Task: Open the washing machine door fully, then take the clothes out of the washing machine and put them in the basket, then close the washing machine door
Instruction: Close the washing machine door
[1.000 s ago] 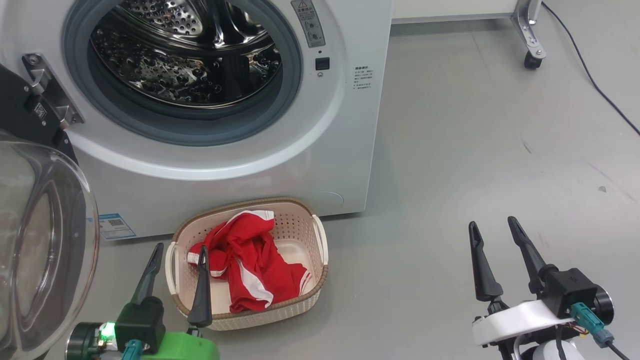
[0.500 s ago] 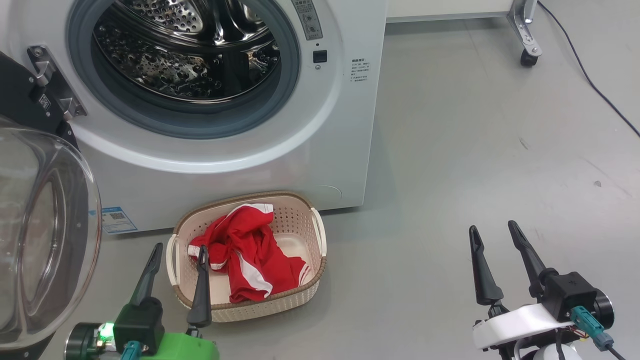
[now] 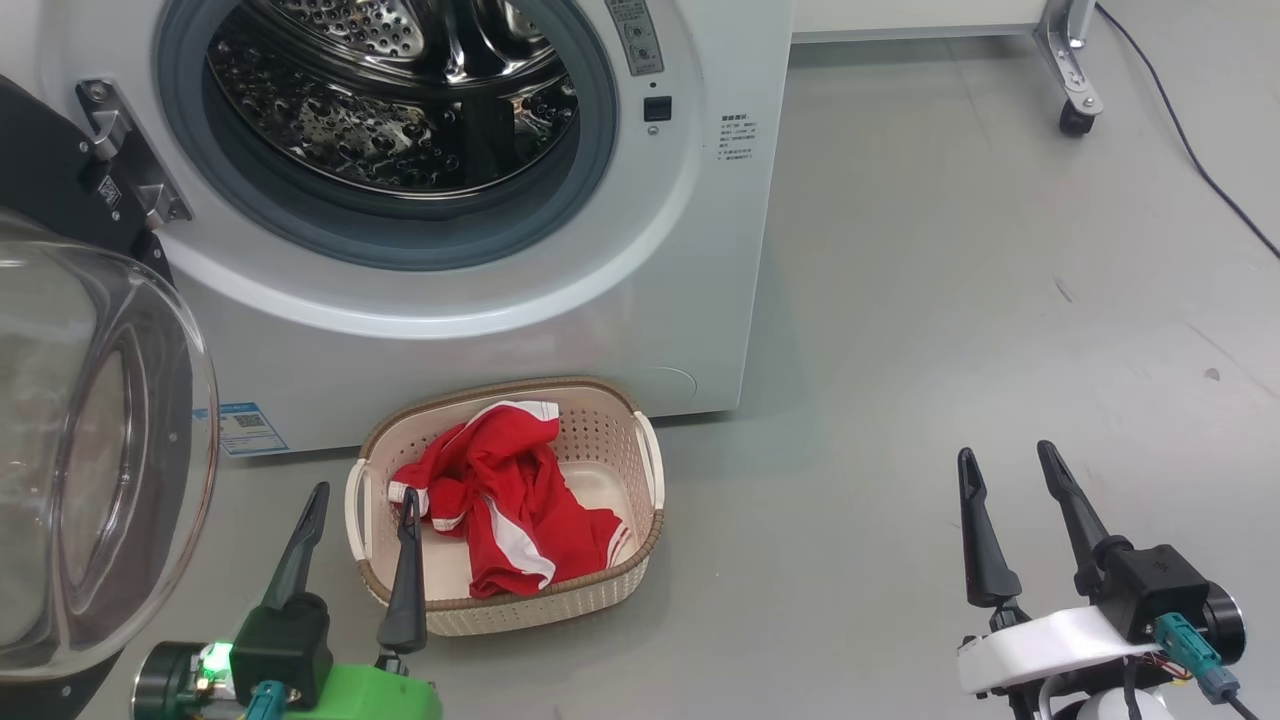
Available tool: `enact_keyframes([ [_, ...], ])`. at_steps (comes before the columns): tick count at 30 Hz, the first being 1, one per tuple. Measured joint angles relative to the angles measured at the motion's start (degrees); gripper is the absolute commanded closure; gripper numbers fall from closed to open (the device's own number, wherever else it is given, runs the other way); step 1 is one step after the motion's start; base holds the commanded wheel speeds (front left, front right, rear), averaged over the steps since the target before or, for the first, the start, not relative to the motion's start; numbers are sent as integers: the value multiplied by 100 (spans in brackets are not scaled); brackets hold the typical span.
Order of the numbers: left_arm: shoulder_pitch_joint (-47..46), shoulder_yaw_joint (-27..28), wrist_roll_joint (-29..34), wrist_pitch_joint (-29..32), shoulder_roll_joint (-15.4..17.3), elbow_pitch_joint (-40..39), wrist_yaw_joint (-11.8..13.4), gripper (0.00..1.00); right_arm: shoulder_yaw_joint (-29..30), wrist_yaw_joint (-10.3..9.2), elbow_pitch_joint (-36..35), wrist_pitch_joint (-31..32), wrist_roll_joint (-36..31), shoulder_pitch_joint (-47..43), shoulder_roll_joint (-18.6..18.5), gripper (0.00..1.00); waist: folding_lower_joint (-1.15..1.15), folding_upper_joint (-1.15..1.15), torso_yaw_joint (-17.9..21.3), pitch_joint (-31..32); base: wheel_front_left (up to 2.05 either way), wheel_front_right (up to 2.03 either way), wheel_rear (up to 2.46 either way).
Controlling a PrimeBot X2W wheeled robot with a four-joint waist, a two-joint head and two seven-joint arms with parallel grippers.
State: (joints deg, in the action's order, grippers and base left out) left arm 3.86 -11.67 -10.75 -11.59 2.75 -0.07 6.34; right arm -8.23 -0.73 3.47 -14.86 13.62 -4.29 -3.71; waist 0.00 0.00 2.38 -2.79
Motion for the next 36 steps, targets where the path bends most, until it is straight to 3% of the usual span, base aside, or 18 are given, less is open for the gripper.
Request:
enact_keyframes([
  [13, -1, 41, 94, 26, 0, -8, 43, 0, 36, 0, -89, 0, 0, -98, -101, 0, 0, 0, -465, -37, 0, 0, 0],
  [36, 113, 448, 90, 8, -3, 54, 46, 0, -122, 65, -192, 156, -59, -97, -218, 0, 0, 0, -1892, -18, 0, 0, 0],
])
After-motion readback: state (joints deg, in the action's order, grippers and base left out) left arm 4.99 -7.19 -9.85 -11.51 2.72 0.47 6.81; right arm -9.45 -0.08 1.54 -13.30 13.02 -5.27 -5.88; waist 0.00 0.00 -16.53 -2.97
